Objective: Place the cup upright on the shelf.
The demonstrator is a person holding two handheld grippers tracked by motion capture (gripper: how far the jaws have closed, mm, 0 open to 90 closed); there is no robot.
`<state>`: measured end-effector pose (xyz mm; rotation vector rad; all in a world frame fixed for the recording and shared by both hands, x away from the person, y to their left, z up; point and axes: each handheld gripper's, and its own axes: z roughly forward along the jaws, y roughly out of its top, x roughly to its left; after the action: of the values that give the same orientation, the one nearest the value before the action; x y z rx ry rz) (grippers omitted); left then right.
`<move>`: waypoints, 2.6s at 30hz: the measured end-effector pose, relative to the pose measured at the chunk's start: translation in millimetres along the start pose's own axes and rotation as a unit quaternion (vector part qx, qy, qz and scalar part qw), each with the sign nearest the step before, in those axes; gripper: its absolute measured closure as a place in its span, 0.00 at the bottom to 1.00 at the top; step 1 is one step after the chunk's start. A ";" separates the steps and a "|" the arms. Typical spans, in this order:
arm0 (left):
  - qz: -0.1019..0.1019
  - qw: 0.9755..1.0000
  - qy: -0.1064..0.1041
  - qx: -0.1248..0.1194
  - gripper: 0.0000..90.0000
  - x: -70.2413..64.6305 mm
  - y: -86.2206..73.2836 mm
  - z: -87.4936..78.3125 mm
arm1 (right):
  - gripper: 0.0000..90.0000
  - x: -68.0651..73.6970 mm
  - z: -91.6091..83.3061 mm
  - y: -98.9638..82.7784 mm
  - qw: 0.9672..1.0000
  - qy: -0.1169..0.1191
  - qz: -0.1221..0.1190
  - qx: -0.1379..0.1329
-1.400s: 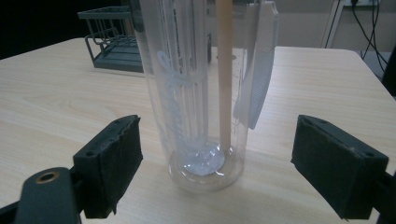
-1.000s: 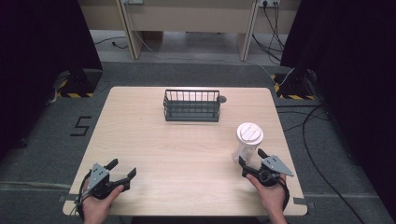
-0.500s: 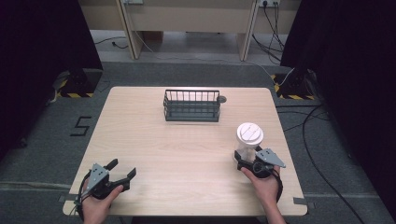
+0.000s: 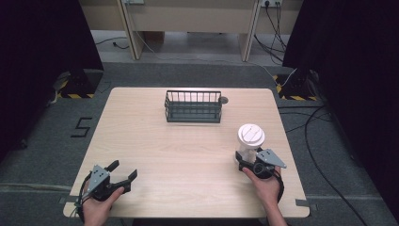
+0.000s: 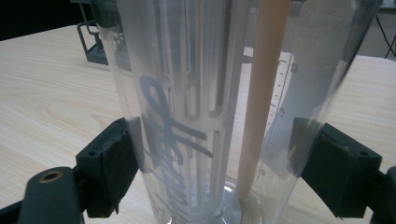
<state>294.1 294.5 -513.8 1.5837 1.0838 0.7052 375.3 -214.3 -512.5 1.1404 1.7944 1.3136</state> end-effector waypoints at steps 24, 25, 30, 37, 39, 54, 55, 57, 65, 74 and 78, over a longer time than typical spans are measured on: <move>-0.001 1.000 0.002 0.000 0.17 0.2 -0.1 -0.5 | 0.21 6.7 1.7 22.9 1.000 0.012 -0.002 -0.021; -0.001 1.000 0.001 0.000 0.17 0.1 -0.1 -0.4 | 0.21 7.0 2.5 24.8 1.000 0.013 -0.003 -0.025; -0.002 1.000 0.002 0.000 0.17 0.1 -0.1 -0.6 | 0.21 8.0 3.5 28.5 0.999 0.014 -0.003 -0.029; -0.002 1.000 0.002 0.000 0.17 0.2 -0.1 -0.7 | 0.21 9.3 5.8 35.2 0.999 0.014 -0.003 -0.036; -0.002 1.000 0.002 0.000 0.17 0.2 -0.1 -0.8 | 0.21 10.0 6.7 37.0 0.999 0.015 -0.004 -0.037; -0.002 1.000 0.001 -0.001 0.17 0.4 0.1 -1.5 | 0.21 17.5 16.3 49.0 0.999 0.021 -0.008 -0.041; -0.001 1.000 0.001 -0.001 0.17 0.4 0.1 -1.5 | 0.21 17.9 17.0 49.9 0.999 0.022 -0.008 -0.042; -0.001 1.000 0.001 0.000 0.17 0.4 0.1 -1.5 | 0.21 19.2 18.2 51.7 0.999 0.022 -0.008 -0.041; -0.003 1.000 0.001 0.000 0.17 0.5 -0.1 -1.2 | 0.21 23.3 25.4 58.4 0.999 0.026 -0.010 -0.045; -0.003 1.000 0.001 0.000 0.17 0.6 -0.3 -1.2 | 0.21 28.9 33.2 61.5 0.998 0.032 -0.010 -0.044; -0.004 1.000 0.001 0.000 0.17 0.6 -0.3 -1.2 | 0.21 30.8 36.2 63.7 0.998 0.033 -0.009 -0.044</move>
<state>293.3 295.5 -513.8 1.5792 1.0909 0.7019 410.9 -163.6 -462.7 1.0422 1.7705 1.4202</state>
